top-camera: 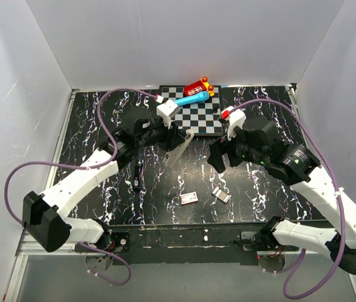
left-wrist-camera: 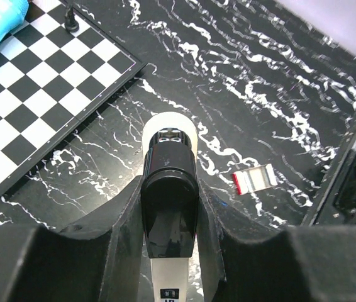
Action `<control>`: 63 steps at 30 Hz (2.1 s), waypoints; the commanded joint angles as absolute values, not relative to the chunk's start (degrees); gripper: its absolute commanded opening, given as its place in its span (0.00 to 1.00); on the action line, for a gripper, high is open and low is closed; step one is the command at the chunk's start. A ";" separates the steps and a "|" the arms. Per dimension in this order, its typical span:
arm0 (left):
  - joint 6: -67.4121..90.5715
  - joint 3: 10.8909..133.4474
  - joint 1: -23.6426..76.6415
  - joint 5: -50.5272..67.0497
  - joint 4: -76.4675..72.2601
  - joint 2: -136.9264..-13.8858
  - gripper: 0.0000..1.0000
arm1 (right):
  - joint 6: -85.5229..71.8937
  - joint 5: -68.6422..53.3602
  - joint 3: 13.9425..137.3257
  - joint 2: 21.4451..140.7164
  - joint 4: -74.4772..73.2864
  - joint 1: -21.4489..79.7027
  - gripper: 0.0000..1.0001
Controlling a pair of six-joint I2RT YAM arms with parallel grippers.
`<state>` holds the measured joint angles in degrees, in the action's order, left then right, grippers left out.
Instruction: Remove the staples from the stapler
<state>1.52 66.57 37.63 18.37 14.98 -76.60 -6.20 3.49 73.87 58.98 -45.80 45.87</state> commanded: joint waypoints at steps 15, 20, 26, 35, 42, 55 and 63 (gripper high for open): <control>8.71 59.77 37.44 30.58 10.63 -57.93 0.00 | 2.09 -14.13 92.98 66.26 -55.63 46.05 0.98; 7.82 60.03 37.44 37.33 14.14 -56.43 0.00 | 7.64 -21.35 97.73 69.43 -59.58 46.05 0.97; 5.54 59.68 37.44 48.59 18.01 -55.46 0.00 | 13.53 -29.60 100.02 72.68 -63.28 46.14 0.95; 3.07 58.54 37.44 54.41 19.60 -54.76 0.00 | 14.59 -37.96 100.28 74.44 -61.09 46.41 0.88; 3.95 58.71 37.44 53.97 17.93 -54.23 0.00 | 12.66 -38.84 98.97 75.85 -57.31 47.20 0.84; 7.47 58.09 37.35 53.96 14.33 -53.17 0.00 | 12.57 -39.81 97.21 78.22 -53.88 48.87 0.80; 8.17 58.36 37.35 54.40 13.62 -53.70 0.00 | 13.01 -40.60 95.81 78.49 -53.26 49.92 0.68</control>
